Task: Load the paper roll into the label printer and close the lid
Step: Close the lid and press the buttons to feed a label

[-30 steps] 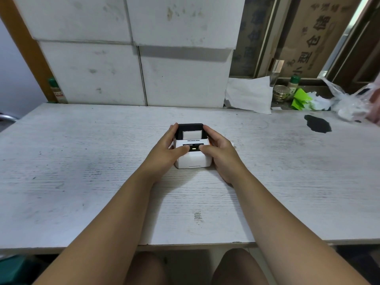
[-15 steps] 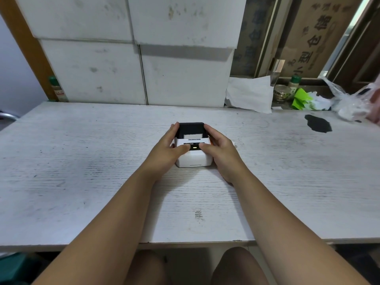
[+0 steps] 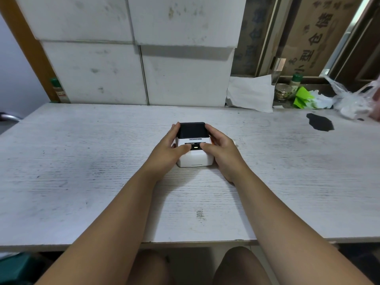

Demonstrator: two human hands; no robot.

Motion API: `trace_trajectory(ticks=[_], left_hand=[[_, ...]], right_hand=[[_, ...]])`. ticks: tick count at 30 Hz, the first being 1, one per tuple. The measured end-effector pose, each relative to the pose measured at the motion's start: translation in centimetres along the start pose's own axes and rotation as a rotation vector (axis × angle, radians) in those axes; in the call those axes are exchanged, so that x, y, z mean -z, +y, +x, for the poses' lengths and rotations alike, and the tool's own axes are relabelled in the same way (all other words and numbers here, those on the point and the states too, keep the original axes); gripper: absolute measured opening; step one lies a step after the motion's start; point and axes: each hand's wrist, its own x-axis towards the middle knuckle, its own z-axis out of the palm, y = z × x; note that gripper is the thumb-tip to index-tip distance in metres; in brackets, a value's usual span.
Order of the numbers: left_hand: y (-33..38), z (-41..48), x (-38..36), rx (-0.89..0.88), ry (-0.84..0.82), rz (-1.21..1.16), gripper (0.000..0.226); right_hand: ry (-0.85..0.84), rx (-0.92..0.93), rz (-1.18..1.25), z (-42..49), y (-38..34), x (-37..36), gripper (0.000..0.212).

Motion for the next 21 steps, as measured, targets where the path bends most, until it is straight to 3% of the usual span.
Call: trace_trajectory(ticks=[21], left_hand=[[0.53,-0.43,-0.05,-0.026,-0.022,0.064,0.061]], right_hand=[[0.034,0.014,-0.078,-0.1,0.3,-0.2,0.057]])
